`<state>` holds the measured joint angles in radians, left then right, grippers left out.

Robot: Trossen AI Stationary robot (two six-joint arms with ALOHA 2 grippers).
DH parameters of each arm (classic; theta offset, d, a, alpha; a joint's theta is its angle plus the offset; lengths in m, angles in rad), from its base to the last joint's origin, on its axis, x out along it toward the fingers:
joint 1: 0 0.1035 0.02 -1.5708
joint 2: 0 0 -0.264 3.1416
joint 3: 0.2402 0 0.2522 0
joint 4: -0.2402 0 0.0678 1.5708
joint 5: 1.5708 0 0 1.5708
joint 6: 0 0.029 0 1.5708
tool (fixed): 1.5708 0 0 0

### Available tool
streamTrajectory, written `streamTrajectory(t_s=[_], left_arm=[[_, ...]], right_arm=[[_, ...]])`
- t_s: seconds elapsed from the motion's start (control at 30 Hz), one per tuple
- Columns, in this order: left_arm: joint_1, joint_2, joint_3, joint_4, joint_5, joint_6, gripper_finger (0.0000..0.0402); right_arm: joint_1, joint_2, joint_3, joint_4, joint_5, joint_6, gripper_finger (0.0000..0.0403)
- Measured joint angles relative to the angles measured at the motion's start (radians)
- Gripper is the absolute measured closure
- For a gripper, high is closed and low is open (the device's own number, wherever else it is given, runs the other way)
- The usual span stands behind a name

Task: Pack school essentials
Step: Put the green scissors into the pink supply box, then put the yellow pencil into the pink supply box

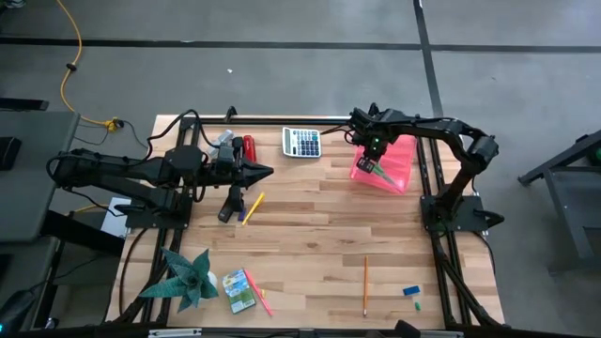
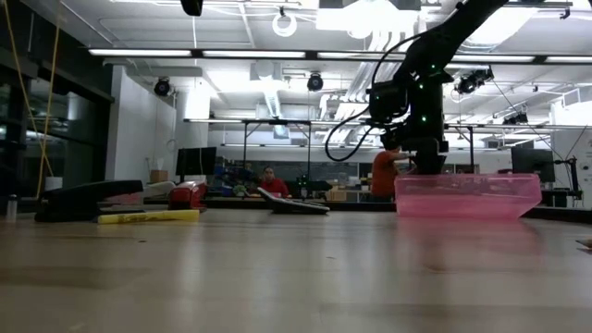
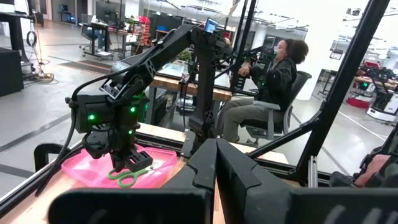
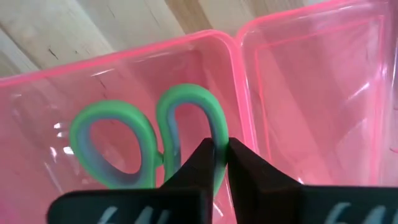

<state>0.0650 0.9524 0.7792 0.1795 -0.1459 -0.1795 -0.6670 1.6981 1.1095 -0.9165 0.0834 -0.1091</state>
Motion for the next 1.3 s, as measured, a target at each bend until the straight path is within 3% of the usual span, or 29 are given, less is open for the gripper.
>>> streamTrajectory(t_s=[0.4,0.53,0.67,0.83,0.97,1.07,1.17,1.3], left_arm=[[0.0,0.0,0.0,0.0,0.0,0.0,0.0401],[0.0,0.0,0.0,-0.004,0.003,0.0,0.0401],[0.0,-0.003,0.0,-0.026,0.011,0.0,0.0401],[0.0,-0.042,0.0,-0.104,0.052,-0.004,0.0401],[0.0,-0.076,0.0,-0.128,0.055,-0.008,0.0401],[0.0,-0.089,-0.001,-0.126,0.051,-0.003,0.0401],[0.0,-0.09,-0.034,-0.072,0.051,-0.004,0.0401],[0.0,-0.089,-0.108,0.074,0.059,-0.01,0.0401]], right_arm=[[0.0,-0.015,0.0,-0.005,-0.056,-0.006,0.0307],[0.0,-0.091,0.0,-0.007,-0.068,-0.021,0.0284],[0.009,-0.222,-0.003,0.031,-0.168,0.035,0.028],[0.106,-0.457,-0.155,0.383,-0.313,0.235,0.0279],[0.249,-0.627,-0.324,0.768,-0.316,0.398,0.0279],[0.365,-0.715,-0.411,0.986,-0.262,0.44,0.0279],[0.469,-0.768,-0.446,1.097,-0.199,0.418,0.0279],[0.576,-0.791,-0.436,1.103,-0.138,0.351,0.0279]])
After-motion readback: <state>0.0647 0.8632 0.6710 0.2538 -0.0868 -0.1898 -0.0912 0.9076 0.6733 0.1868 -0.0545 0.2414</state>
